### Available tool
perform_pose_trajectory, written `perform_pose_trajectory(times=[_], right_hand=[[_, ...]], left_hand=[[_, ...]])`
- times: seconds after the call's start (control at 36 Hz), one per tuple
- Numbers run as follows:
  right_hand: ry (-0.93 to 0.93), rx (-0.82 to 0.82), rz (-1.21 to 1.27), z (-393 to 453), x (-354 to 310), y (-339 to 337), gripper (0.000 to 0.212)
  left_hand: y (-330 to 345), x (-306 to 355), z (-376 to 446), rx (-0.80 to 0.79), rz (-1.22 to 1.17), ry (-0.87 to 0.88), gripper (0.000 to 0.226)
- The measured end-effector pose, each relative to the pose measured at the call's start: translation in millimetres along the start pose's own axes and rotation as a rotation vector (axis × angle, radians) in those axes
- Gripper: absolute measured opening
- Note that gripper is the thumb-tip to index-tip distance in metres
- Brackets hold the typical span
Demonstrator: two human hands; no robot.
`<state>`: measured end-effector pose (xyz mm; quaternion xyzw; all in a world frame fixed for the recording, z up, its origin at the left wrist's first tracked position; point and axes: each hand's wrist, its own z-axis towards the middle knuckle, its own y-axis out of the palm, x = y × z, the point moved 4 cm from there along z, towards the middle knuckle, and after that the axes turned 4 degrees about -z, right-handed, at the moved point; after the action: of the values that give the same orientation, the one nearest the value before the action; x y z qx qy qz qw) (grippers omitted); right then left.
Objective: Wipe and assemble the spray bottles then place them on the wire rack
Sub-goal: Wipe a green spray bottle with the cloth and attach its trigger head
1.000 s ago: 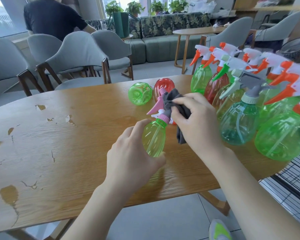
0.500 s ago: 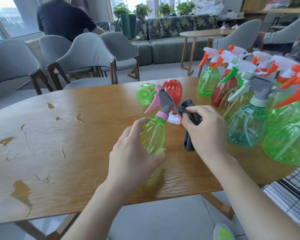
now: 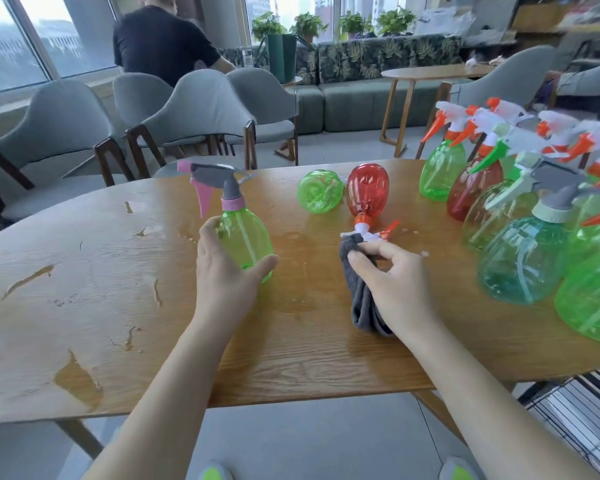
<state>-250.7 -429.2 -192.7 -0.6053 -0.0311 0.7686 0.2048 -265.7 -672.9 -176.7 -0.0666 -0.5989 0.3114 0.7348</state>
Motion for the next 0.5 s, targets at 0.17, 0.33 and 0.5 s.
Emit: perform_pose_trajectory(times=[0.17,0.33,0.5], right_hand=[[0.007,0.009,0.019,-1,3,-1,0.008],[0.045,0.01,0.062,1,5,-8,0.009],[0.027,0.001,0.101,4,1,-18,0.012]], left_hand=[[5,-2,5,0.016,0.007,-0.02,0.115],[-3,-3,-18,0.179,-0.006,-0.078,0.135],[4,30,-67,0.407,-0.12,0.313,0.071]])
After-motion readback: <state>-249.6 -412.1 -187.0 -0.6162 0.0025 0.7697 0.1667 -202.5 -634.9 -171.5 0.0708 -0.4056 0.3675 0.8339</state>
